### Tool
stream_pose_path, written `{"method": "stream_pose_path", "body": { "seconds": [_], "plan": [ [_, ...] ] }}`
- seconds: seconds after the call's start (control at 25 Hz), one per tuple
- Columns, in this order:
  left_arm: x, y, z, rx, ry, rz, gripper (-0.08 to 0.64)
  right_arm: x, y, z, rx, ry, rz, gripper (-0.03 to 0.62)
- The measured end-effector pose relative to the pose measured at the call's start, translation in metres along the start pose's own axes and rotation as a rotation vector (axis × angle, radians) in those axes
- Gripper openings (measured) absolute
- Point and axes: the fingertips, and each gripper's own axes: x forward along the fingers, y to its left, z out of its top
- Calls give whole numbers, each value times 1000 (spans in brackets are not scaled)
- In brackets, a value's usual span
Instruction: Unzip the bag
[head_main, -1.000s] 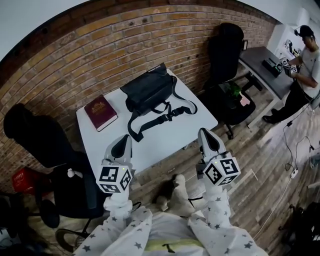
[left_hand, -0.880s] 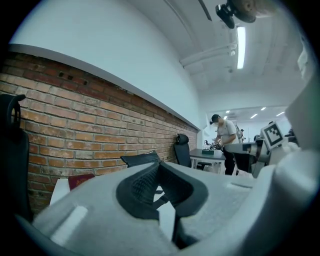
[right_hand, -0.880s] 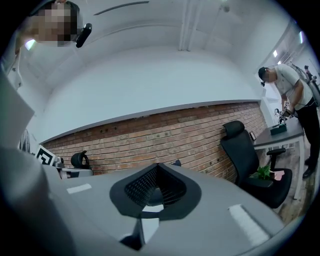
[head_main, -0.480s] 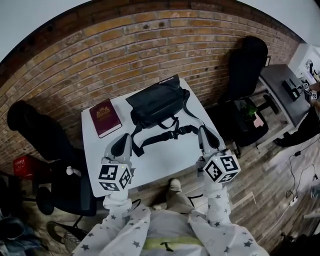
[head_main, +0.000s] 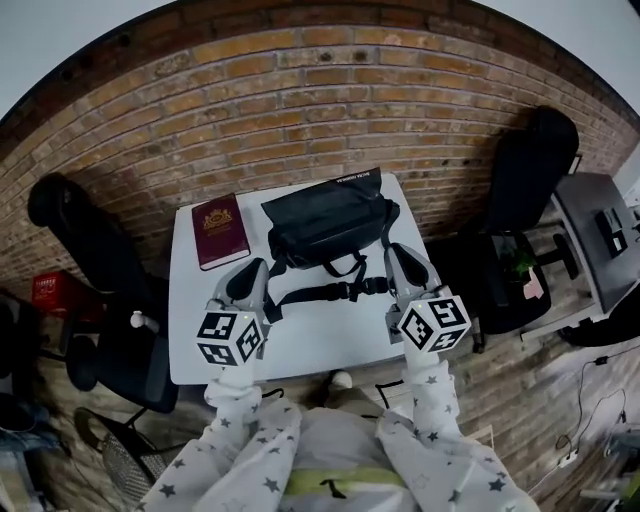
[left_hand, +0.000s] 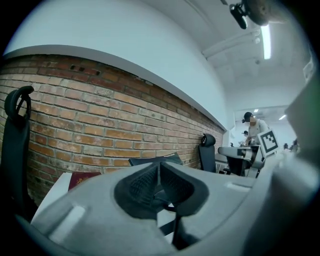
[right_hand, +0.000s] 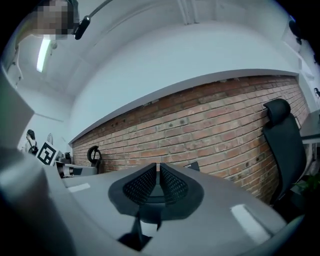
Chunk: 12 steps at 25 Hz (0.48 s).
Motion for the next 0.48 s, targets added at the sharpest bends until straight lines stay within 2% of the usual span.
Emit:
{"method": "stream_pose_path", "body": {
  "seconds": [0.08,0.28,0.48],
  "plan": [
    [7,4,-4,-13,10,26,25,12,-3,-9,7,26,39,57],
    [19,15,-14,-33,24,84,39,38,-4,-30,6,89,131,76],
    [32,27,-19,-49,51,102,61,63,9,-59,15,158,205,87]
  ]
}}
